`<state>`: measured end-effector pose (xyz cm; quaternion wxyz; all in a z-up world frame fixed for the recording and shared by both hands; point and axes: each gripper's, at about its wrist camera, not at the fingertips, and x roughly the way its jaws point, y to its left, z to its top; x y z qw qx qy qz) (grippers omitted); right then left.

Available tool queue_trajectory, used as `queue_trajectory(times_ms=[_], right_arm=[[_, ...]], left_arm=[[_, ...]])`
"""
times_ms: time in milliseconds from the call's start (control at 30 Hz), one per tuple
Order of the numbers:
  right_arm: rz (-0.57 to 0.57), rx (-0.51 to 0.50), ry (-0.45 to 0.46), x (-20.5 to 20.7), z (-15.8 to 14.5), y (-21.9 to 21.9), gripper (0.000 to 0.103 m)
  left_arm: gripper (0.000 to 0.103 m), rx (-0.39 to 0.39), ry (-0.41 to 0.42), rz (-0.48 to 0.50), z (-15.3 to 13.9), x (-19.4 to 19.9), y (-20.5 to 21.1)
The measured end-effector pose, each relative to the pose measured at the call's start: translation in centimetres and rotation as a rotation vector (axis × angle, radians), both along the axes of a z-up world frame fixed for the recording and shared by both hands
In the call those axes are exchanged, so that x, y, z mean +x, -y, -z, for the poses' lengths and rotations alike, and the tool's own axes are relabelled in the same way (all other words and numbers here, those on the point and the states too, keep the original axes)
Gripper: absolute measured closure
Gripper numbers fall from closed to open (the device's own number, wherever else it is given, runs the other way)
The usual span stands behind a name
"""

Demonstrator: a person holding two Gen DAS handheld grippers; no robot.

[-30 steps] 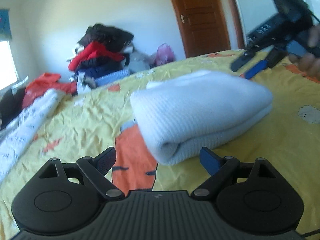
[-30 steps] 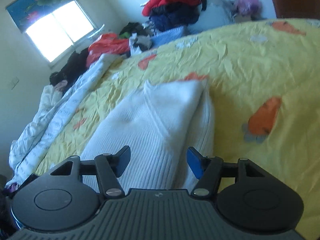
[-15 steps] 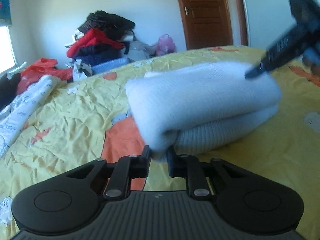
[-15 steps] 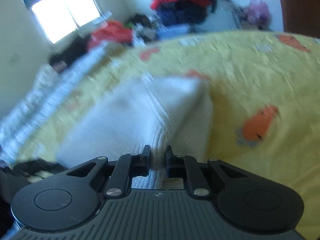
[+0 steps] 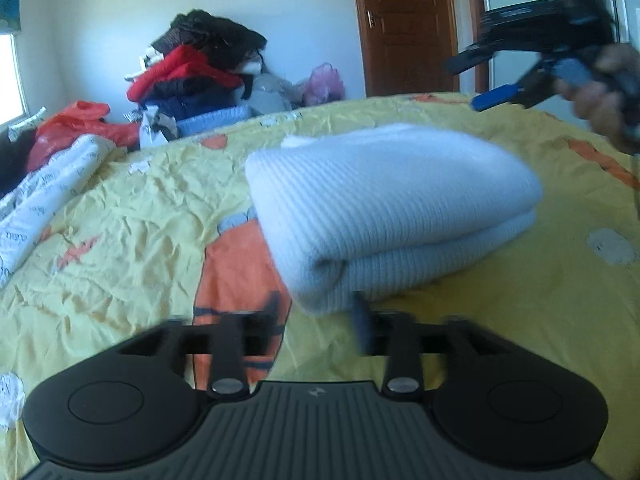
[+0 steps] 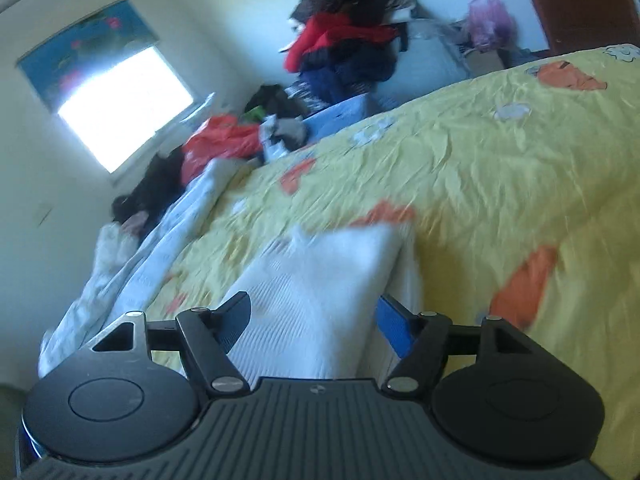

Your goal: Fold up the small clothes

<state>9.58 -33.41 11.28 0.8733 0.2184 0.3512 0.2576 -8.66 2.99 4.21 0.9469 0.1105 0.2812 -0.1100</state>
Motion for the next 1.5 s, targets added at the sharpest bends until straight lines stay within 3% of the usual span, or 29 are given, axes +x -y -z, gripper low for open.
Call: queue_trajectory(times_ms=[33, 167, 200, 233, 267, 300, 400, 467, 533, 567, 600, 667, 733, 800, 833, 900, 933, 1067, 1133, 1167, 1233, 1333, 1400, 1500], right_arm=[[0.013, -0.004, -0.021, 1.5, 0.3, -0.4, 0.029], [0.030, -0.121, -0.138, 7.4, 3.1, -3.5, 0.030], [0.031, -0.161, -0.187, 8.2, 4.2, -4.5, 0.041], [0.030, -0.186, -0.201, 8.8, 4.9, -5.2, 0.060], [0.034, -0.207, -0.172, 8.9, 5.0, -5.7, 0.077], [0.026, -0.195, -0.161, 9.1, 4.7, -5.9, 0.086], [0.071, -0.116, -0.090, 9.3, 3.7, -4.3, 0.089], [0.094, -0.160, -0.160, 10.2, 5.9, -4.1, 0.091], [0.099, -0.163, -0.108, 8.9, 6.4, -4.6, 0.087], [0.113, -0.151, -0.095, 8.3, 6.1, -4.6, 0.081], [0.130, -0.140, -0.089, 7.5, 5.7, -4.4, 0.067], [0.164, -0.117, -0.062, 5.7, 4.6, -3.6, 0.056], [0.189, -0.062, -0.005, 2.6, 3.5, -2.1, 0.053], [0.167, -0.049, 0.037, -1.1, 2.6, -1.4, 0.053], [0.152, -0.061, 0.066, -3.0, 2.1, -1.4, 0.051], [0.119, -0.115, 0.126, -7.1, 1.4, -2.2, 0.040], [0.111, -0.133, 0.145, -8.6, 1.4, -2.8, 0.034], [0.043, -0.220, 0.189, -12.1, 2.2, -6.1, 0.028], [0.026, -0.320, 0.202, -12.8, 3.6, -8.1, 0.024], [0.031, -0.376, 0.224, -13.3, 4.1, -8.8, 0.023], [0.051, -0.486, 0.234, -14.1, 4.7, -9.9, 0.022], [0.074, -0.480, 0.201, -15.8, 4.4, -9.4, 0.018], [0.093, -0.470, 0.213, -17.5, 4.2, -8.4, 0.009], [0.134, -0.492, 0.216, -19.5, 3.7, -7.1, 0.007]], left_arm=[[0.035, 0.016, 0.019, -0.014, 0.1, 0.3, 0.4], [0.035, 0.031, 0.040, -0.024, 0.6, 2.2, 1.7], [0.039, 0.029, 0.032, -0.034, 1.0, 2.8, 1.8], [0.050, 0.026, 0.022, -0.045, 1.3, 3.4, 1.8], [0.058, 0.001, 0.008, -0.045, 1.4, 3.7, 1.8], [0.063, -0.011, 0.017, -0.059, 1.2, 3.7, 1.9], [0.068, 0.009, 0.026, -0.055, 1.5, 3.4, 2.2], [0.069, 0.013, 0.026, -0.047, 1.9, 3.4, 2.2], [0.069, 0.013, 0.024, -0.051, 2.0, 3.4, 2.2], [0.068, 0.011, 0.021, -0.052, 1.9, 3.4, 2.1], [0.067, 0.009, 0.017, -0.050, 1.8, 3.2, 2.0], [0.066, 0.023, 0.012, -0.040, 1.4, 2.5, 1.8], [0.066, 0.020, 0.010, -0.034, 0.8, 1.1, 1.0], [0.057, 0.004, 0.015, -0.058, 0.4, -0.1, -0.1], [0.053, -0.012, 0.015, -0.074, 0.2, -0.6, -0.6], [0.034, -0.028, 0.021, -0.103, -0.2, -1.0, -1.0], [0.031, -0.032, 0.035, -0.117, -0.4, -1.1, -1.0], [0.030, -0.029, 0.116, -0.117, -0.9, -1.0, 0.7], [0.023, -0.060, 0.137, -0.086, -0.8, -0.8, 1.7], [0.018, -0.061, 0.135, -0.084, -0.4, -0.4, 2.1], [0.018, -0.013, 0.098, -0.117, 0.4, 0.2, 3.0], [0.018, 0.013, 0.091, -0.130, 0.1, -1.4, 2.9], [0.018, 0.001, 0.139, -0.123, -0.8, -3.6, 1.8], [0.016, 0.070, 0.230, -0.123, -2.7, -6.5, -0.8]])
